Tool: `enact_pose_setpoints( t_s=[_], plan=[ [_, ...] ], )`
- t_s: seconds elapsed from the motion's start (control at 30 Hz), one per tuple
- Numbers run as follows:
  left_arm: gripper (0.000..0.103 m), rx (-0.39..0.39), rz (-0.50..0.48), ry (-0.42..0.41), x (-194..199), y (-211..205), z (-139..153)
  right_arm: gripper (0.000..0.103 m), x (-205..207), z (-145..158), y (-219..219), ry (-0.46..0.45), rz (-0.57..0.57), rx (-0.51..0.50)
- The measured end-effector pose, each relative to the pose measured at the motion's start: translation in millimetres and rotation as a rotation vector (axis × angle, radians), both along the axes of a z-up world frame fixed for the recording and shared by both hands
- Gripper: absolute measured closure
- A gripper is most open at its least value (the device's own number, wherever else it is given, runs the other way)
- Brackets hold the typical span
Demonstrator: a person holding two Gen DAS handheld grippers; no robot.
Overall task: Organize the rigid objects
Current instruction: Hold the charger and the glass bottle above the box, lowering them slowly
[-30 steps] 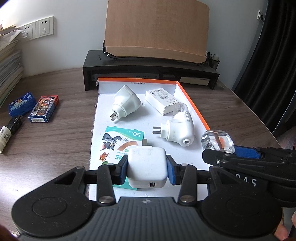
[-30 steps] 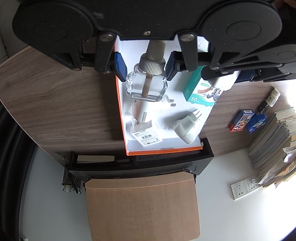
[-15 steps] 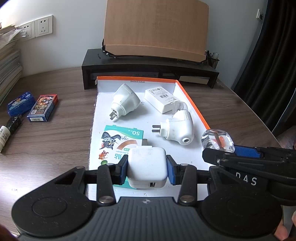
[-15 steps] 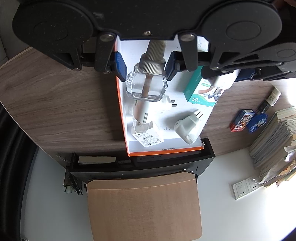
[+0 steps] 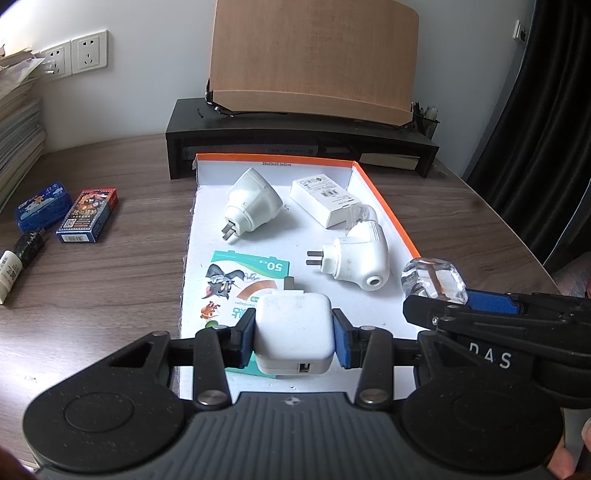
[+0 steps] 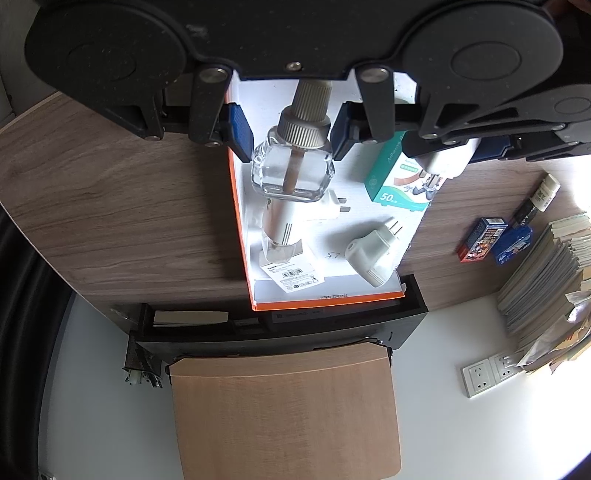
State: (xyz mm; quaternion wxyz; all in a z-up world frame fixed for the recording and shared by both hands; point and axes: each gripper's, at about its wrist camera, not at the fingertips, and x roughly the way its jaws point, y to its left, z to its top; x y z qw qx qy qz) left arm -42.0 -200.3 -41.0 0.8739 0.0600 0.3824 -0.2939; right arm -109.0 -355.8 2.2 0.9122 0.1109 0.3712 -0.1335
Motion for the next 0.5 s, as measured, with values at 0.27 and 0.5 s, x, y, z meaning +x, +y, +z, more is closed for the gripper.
enact_pose_setpoints(
  t_s=[0.27, 0.5],
  plan=[
    [0.061, 0.000, -0.005, 0.001, 0.3, -1.8, 0.3, 0.047, 1.1, 0.0, -0.9, 0.000, -0.007, 0.003],
    [0.061, 0.000, -0.005, 0.002, 0.5, -2.7, 0.0, 0.047, 2.1, -0.6, -2.3, 0.001, -0.010, 0.005]
  ],
)
